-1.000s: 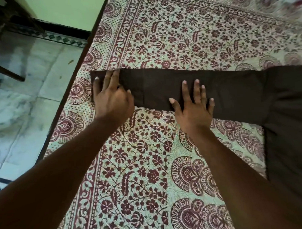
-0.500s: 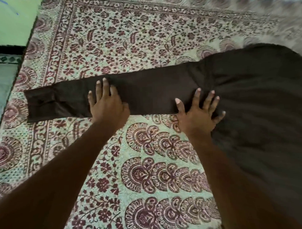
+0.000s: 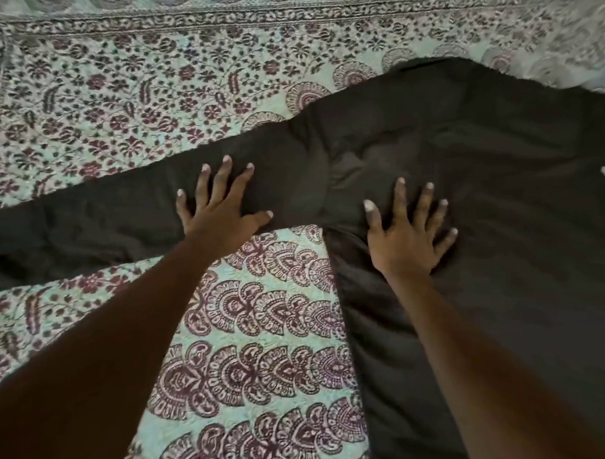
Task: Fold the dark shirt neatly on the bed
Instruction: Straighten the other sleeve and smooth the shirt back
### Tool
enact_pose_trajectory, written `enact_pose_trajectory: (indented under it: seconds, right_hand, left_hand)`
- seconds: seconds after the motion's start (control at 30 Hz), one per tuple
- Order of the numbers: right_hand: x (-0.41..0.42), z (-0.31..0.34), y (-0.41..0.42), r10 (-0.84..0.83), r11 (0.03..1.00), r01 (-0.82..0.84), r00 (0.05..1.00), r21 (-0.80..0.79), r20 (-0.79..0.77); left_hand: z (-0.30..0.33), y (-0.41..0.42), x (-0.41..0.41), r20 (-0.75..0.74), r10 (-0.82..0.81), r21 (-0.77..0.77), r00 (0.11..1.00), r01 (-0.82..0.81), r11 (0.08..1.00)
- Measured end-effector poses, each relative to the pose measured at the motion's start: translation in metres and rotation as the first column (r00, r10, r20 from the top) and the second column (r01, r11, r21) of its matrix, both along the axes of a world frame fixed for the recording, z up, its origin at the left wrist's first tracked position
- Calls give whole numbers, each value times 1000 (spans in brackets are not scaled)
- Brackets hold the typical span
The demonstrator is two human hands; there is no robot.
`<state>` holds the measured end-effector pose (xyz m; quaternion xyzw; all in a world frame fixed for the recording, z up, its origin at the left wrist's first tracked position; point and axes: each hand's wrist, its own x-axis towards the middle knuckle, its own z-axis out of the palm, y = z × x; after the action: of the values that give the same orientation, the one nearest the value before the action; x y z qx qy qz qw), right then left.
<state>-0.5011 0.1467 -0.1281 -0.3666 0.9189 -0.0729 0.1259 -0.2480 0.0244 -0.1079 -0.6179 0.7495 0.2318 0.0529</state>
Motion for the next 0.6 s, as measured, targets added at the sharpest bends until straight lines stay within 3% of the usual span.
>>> enact_pose_trajectory:
  seconds: [0.07,0.13,0.2,0.27,0.37,0.53,0.6]
  right_hand:
    - [-2,1,-10,-18,997,13,998,-81,-58]
    - [1,-1,-34,189,967,-212,969,-141,-157]
    - [6,-7,-66,460,869,-482,871,-116,-170]
    - [5,-12,-88,534,837,-540,841,-90,-84]
    - [-25,-18,-70,405,910,-407,913,-73,-50]
    - [-110,-8,44,94,995,-99,981,-19,-168]
    - [-137,-6,67,-88,996,90,987,6,-137]
  left_hand:
    - [8,2,-16,30,40,-47,999,-39,998]
    - [16,1,-41,18,23,-163,1000,-20,986]
    - [16,-4,-67,-39,-163,-223,986,150,963]
    - [9,-10,-93,-126,-305,-152,944,285,946]
    - [-6,-9,-118,-80,-205,24,976,207,978]
    - [-7,-2,-126,14,-200,-10,980,200,980]
    - [-4,0,-132,73,-226,-77,971,232,970]
